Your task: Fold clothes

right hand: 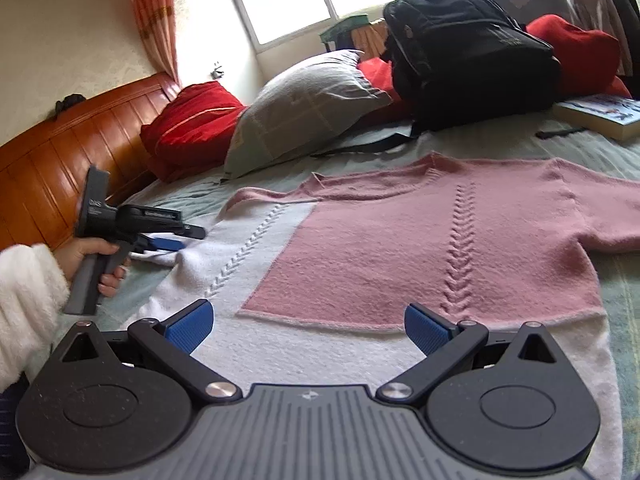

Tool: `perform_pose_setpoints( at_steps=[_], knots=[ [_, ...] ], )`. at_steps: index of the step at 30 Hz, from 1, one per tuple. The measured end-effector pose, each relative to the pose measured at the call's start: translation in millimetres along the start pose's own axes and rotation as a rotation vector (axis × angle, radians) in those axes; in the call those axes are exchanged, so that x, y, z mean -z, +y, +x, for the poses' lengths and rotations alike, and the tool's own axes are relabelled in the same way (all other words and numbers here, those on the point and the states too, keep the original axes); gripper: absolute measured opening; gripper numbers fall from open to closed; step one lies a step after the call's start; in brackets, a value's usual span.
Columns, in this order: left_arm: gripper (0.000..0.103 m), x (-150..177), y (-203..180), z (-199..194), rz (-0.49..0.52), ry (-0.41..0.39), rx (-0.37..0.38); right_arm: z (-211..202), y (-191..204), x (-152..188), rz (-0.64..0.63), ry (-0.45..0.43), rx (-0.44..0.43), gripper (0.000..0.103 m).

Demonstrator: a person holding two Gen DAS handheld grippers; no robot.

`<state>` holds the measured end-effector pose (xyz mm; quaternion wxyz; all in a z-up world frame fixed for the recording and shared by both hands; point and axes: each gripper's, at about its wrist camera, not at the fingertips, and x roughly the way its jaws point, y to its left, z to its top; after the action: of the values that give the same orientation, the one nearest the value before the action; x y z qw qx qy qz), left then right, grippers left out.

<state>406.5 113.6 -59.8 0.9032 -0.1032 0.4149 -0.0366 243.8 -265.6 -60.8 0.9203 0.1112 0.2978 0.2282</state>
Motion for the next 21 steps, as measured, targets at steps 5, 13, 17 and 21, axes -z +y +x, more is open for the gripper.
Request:
perform_pose_setpoints(
  at_steps=[5, 13, 17, 21],
  knots=[
    [0.083, -23.4, -31.7, -5.6, -0.074, -0.025, 0.176, 0.7, 3.2, 2.1, -0.012, 0.011, -0.011, 0.103],
    [0.087, -44.6, -55.0, 60.9, -0.184, 0.028, 0.267, 9.0, 3.1, 7.0, -0.024, 0.044, -0.022, 0.103],
    [0.088, -53.3, -39.8, 92.6, -0.281, -0.006, 0.259, 15.8, -4.0, 10.6, -0.002, 0.069, -0.02, 0.103],
    [0.093, -63.7, -42.3, 101.5, -0.274, -0.041, 0.238, 16.5, -7.6, 11.3, 0.015, 0.066, -0.028, 0.103]
  ],
)
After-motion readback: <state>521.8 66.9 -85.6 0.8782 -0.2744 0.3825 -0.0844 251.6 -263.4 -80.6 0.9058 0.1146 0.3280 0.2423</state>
